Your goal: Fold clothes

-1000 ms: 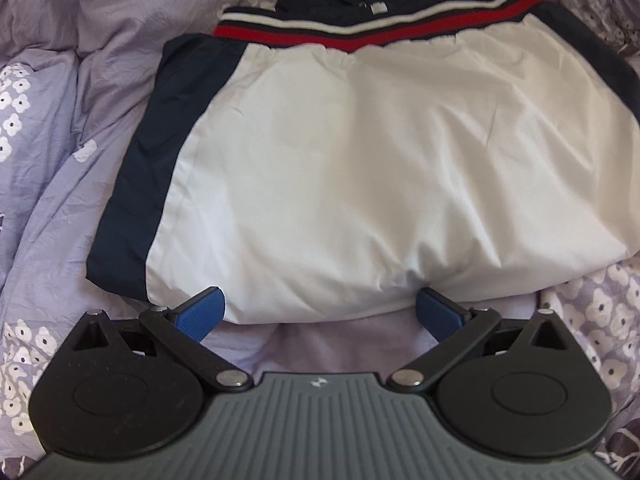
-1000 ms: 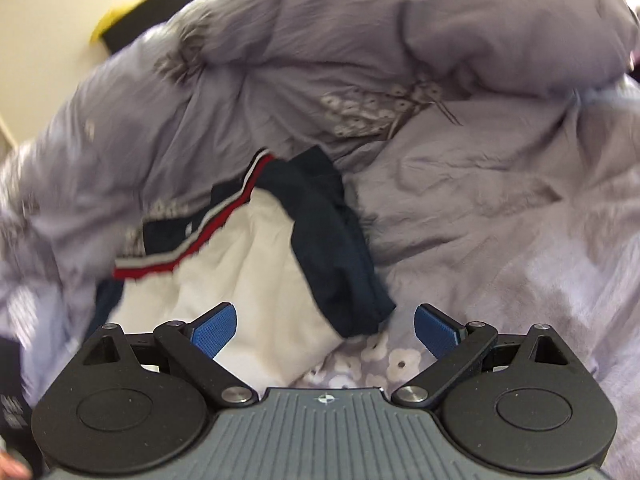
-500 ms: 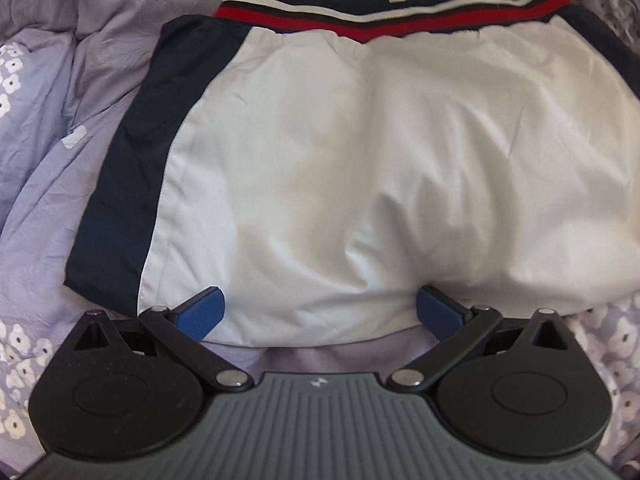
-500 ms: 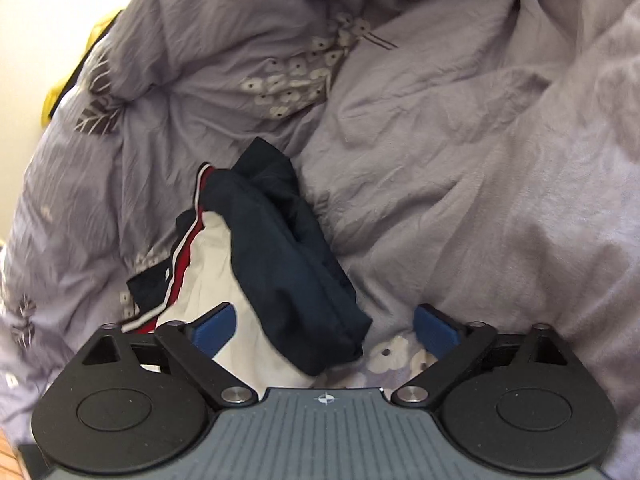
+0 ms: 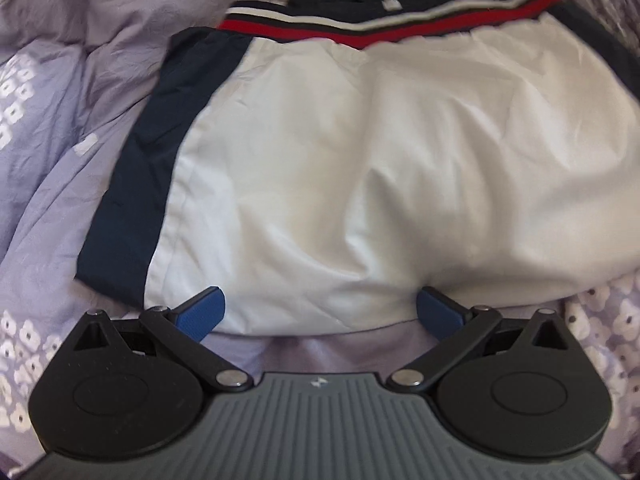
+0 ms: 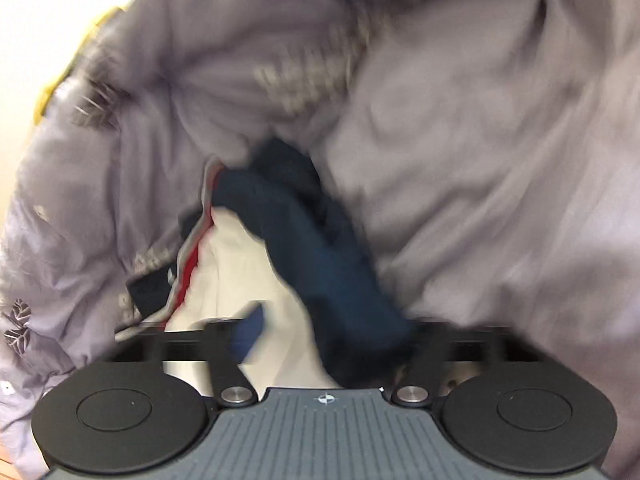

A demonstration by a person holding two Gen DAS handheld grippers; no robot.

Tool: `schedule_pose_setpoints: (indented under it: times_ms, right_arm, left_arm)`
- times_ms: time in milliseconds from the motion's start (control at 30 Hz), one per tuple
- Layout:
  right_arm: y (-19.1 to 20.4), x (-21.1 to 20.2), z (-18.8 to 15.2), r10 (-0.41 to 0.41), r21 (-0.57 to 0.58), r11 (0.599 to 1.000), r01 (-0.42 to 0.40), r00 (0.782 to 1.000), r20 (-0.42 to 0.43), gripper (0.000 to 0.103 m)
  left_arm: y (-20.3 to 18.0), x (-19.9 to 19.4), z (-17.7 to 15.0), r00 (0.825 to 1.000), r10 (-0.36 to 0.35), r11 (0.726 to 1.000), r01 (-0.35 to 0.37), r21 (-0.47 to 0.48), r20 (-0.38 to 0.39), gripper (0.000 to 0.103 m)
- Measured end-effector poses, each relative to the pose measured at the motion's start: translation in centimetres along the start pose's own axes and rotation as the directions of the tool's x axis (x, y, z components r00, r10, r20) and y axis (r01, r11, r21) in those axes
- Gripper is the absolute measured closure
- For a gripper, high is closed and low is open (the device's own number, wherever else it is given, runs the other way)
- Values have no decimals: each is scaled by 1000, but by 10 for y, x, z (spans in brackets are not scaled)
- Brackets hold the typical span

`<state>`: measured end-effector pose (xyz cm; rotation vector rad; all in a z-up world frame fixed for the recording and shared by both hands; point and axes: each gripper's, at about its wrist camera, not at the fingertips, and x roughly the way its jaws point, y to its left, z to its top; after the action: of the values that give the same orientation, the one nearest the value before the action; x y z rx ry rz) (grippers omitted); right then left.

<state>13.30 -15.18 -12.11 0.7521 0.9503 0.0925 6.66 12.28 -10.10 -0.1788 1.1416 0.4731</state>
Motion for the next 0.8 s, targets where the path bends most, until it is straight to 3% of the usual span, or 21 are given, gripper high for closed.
schedule_pose_setpoints:
  times_ms: [33, 100, 200, 267, 333, 367, 433, 567, 700, 800]
  right_arm:
    - [0, 1, -1, -12, 18, 1000, 12, 1000, 11, 48]
    - [4, -4, -1, 11, 23, 1000, -11, 1000, 22, 85]
    - [29, -21, -3, 19, -81, 997, -13, 998, 64, 88]
    - [60, -31, -8, 13, -218, 976, 8, 995, 99, 90]
    - [98, -41, -18, 31, -384, 923, 24, 990, 135, 90]
    - [120, -45, -24, 48, -467, 884, 26, 988, 145, 90]
    - [165, -44, -45, 86, -616, 787, 16, 987, 136, 90]
    - [242, -13, -111, 120, -834, 552, 8, 989, 90, 90]
    - [283, 30, -193, 119, -955, 295, -25, 993, 11, 90]
    - [293, 55, -244, 79, -976, 192, -106, 993, -93, 90]
  left_arm:
    - [5, -7, 0, 999, -9, 1000, 10, -27, 33, 0]
    - [6, -8, 1, 996, 44, 999, -42, -26, 83, 0]
    - [1, 19, 3, 996, 87, 996, -87, 27, -12, 0]
    - [16, 12, 2, 999, 48, 999, -48, -14, -18, 0]
    - [47, -10, 5, 1000, -14, 996, 16, -86, 14, 4]
    - [62, -22, 7, 999, -45, 991, 48, -121, 31, 3]
    - [103, -43, 9, 997, -36, 983, 48, -177, 70, 3]
    - [183, -66, 5, 994, 74, 954, -46, -297, 85, 3]
    - [233, -73, -8, 991, 117, 916, -80, -393, 71, 3]
    - [242, -67, -17, 991, 132, 904, -106, -413, 34, 3]
